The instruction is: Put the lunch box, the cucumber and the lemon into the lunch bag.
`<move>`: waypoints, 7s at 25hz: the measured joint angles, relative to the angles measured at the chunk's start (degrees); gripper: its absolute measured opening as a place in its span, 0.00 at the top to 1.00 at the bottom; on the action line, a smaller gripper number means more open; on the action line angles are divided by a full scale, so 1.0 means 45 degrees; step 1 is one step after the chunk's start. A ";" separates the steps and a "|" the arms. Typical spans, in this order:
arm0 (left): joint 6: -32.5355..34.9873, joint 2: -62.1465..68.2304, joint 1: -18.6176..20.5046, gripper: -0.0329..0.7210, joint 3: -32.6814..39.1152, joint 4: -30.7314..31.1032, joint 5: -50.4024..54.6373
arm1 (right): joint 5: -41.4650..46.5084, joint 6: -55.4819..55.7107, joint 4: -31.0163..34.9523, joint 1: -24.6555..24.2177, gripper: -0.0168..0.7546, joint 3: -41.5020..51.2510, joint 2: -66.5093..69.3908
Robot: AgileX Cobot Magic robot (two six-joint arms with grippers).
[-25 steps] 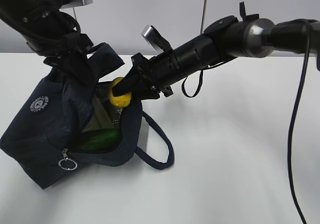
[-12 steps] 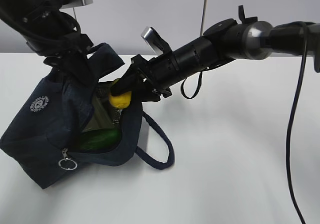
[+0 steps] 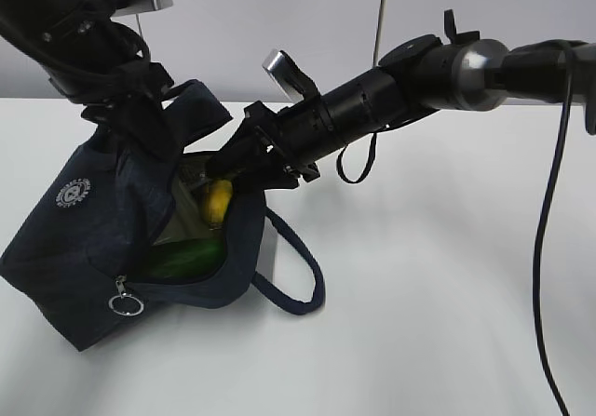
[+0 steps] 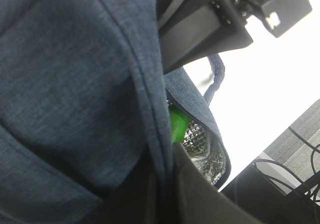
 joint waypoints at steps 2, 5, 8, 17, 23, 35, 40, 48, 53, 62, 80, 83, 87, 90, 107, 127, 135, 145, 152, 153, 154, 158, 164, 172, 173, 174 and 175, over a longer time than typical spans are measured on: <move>0.0000 0.0000 0.0000 0.96 0.0000 0.0000 0.0000 | 0.0000 0.0000 0.0000 0.0000 0.40 0.0000 0.0000; 0.0029 0.0000 0.0000 0.96 0.0000 0.0000 0.0023 | 0.0027 0.0000 0.0000 -0.0158 0.40 0.0000 0.0000; 0.0057 0.0000 0.0000 0.96 0.0000 0.0000 0.0043 | 0.0102 0.0000 -0.0281 -0.0511 0.40 0.0000 -0.0024; 0.0082 0.0000 0.0000 0.96 0.0000 0.0026 0.0093 | 0.0258 0.0481 -0.2312 -0.1005 0.40 0.0023 -0.0209; 0.0082 0.0000 0.0000 0.96 0.0000 0.0100 0.0115 | 0.0309 0.0510 -0.2235 -0.1005 0.40 0.0380 -0.0133; 0.0082 0.0000 0.0000 0.96 0.0000 0.0128 0.0115 | 0.0224 -0.1580 0.0639 -0.1005 0.40 0.2723 -0.0046; 0.0082 0.0000 0.0000 0.96 0.0000 0.0128 0.0131 | 0.0060 -0.2588 0.2138 -0.0956 0.40 0.3249 -0.0046; 0.0104 0.0000 0.0000 0.96 0.0000 0.0150 0.0131 | -0.0038 -0.2874 0.2910 -0.0516 0.43 0.3328 0.0324; 0.0104 0.0000 0.0000 0.96 0.0000 0.0226 0.0173 | -0.0013 -0.2874 0.3060 -0.0540 0.59 0.3328 0.0324; 0.0104 0.0000 0.0000 0.96 0.0000 0.0292 0.0231 | -0.0013 -0.3009 0.3227 -0.0564 0.97 0.3328 0.0324; 0.0127 0.0027 -0.0093 0.96 -0.0294 -0.1487 -0.0173 | 0.0235 0.0461 -0.0041 -0.2344 0.97 0.1002 -0.2381; 0.0127 0.0027 -0.0219 0.96 -0.0416 -0.2419 -0.0210 | 0.0433 0.1151 -0.0768 -0.2364 0.97 0.0620 -0.2819; 0.0127 0.0027 -0.0551 0.96 -0.0447 -0.3206 -0.0473 | 0.0533 0.1954 -0.1399 -0.2364 0.97 0.0287 -0.3158; 0.0127 0.0074 -0.0911 0.96 -0.0473 -0.3550 -0.0872 | 0.0533 0.2434 -0.2180 -0.2364 0.97 0.0230 -0.3514; 0.0127 0.1319 -0.1648 0.96 -0.0473 -0.4055 -0.2054 | 0.0824 0.3841 -0.6453 -0.2364 0.97 0.0213 -0.4290; 0.0127 0.1459 -0.1656 0.43 -0.0523 -0.3834 -0.2221 | 0.0824 0.3596 -0.5958 -0.2364 0.53 0.0126 -0.4290; 0.0127 0.0677 -0.1270 0.40 -0.0523 -0.2771 -0.1998 | 0.0824 0.3333 -0.6018 -0.2364 0.51 -0.1103 -0.4883; 0.0127 -0.1345 -0.1066 0.44 -0.0523 -0.0930 -0.3433 | -0.0642 0.1760 -0.6103 -0.2364 0.51 -0.1506 -0.7451; 0.0127 -0.1724 -0.1066 0.45 -0.0523 -0.0507 -0.3802 | -0.2413 0.1625 -0.6911 -0.2364 0.51 -0.1506 -0.9420; 0.0127 -0.1734 -0.1066 0.45 -0.0523 -0.0479 -0.3802 | -0.2562 0.1625 -0.7035 -0.2364 0.51 -0.1506 -0.9676; 0.0127 -0.1734 -0.1066 0.45 -0.0523 -0.0456 -0.3821 | -0.2618 0.1625 -0.7133 -0.2364 0.51 -0.1506 -0.9887; 0.0127 -0.1734 -0.1066 0.45 -0.0523 -0.0433 -0.4006 | -0.2668 0.1625 -0.7544 -0.2364 0.56 -0.1455 -1.0899; 0.0127 -0.1954 -0.1066 0.46 -0.0523 -0.0433 -0.4184 | -0.2820 0.1595 -0.7745 -0.2364 0.59 -0.0573 -1.2770; 0.0127 -0.2540 -0.1066 0.46 -0.0523 -0.0433 -0.4330 | -0.4743 0.1010 -0.7773 -0.2364 0.59 0.4377 -1.6692; 0.0127 -0.2619 -0.1066 0.46 -0.0523 -0.0433 -0.4330 | -0.5180 0.0914 -0.7773 -0.2364 0.59 0.5332 -1.7280; 0.0127 -0.2692 -0.1066 0.46 -0.0523 -0.0433 -0.4330 | -0.5658 0.0893 -0.7773 -0.2364 0.59 0.6309 -1.7855; 0.0127 -0.2770 -0.1066 0.46 -0.0523 -0.0433 -0.4361 | -0.6038 0.0861 -0.7773 -0.2364 0.59 0.7131 -1.8326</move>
